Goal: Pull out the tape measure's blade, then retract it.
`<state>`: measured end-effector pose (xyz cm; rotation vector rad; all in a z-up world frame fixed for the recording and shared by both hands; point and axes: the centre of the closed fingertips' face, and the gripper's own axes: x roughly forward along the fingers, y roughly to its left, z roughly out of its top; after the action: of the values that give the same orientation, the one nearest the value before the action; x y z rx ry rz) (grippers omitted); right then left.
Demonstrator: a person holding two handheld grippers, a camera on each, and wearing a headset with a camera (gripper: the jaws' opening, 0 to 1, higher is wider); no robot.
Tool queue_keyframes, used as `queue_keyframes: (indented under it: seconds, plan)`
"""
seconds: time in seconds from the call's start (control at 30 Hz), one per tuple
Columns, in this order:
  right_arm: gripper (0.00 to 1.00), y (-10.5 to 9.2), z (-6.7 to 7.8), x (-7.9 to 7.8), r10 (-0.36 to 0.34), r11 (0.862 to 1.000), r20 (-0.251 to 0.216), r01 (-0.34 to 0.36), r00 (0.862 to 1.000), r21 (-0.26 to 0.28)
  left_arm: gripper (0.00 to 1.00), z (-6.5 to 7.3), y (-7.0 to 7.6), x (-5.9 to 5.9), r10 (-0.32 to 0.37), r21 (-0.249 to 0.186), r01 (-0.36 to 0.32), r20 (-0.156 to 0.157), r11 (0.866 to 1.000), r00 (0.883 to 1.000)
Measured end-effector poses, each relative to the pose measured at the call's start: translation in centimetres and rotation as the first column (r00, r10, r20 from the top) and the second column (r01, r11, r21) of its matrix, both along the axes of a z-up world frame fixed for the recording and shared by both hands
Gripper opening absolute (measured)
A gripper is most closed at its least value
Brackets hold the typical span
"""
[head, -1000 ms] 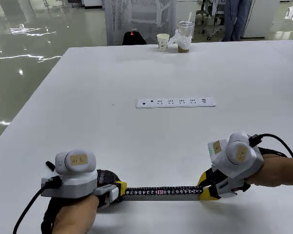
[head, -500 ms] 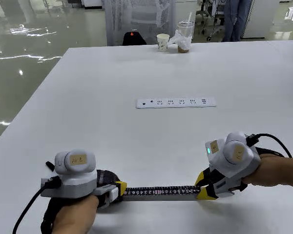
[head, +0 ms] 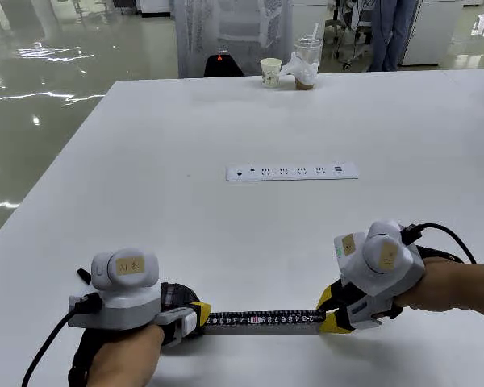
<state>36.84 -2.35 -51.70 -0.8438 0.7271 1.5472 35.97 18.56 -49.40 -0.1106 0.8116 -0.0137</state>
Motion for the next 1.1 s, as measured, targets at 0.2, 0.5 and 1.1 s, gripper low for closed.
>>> queue_keyframes:
  seconds: [0.2,0.5,1.1]
  plan:
    - [0.10,0.5,0.0,-0.1,0.001,1.000,-0.001,-0.001,1.000,0.001,0.57,0.0,0.0,0.0,-0.005,-0.003,0.005,-0.002,1.000,1.000]
    - [0.10,1.4,0.0,-0.3,-0.002,1.000,-0.003,0.002,1.000,0.012,0.57,0.0,0.1,0.0,-0.005,-0.007,0.005,-0.002,1.000,1.000]
    - [0.10,2.9,0.2,-0.4,0.004,1.000,-0.003,-0.003,1.000,0.029,0.57,0.0,0.0,0.0,-0.005,-0.014,0.005,-0.005,1.000,1.000]
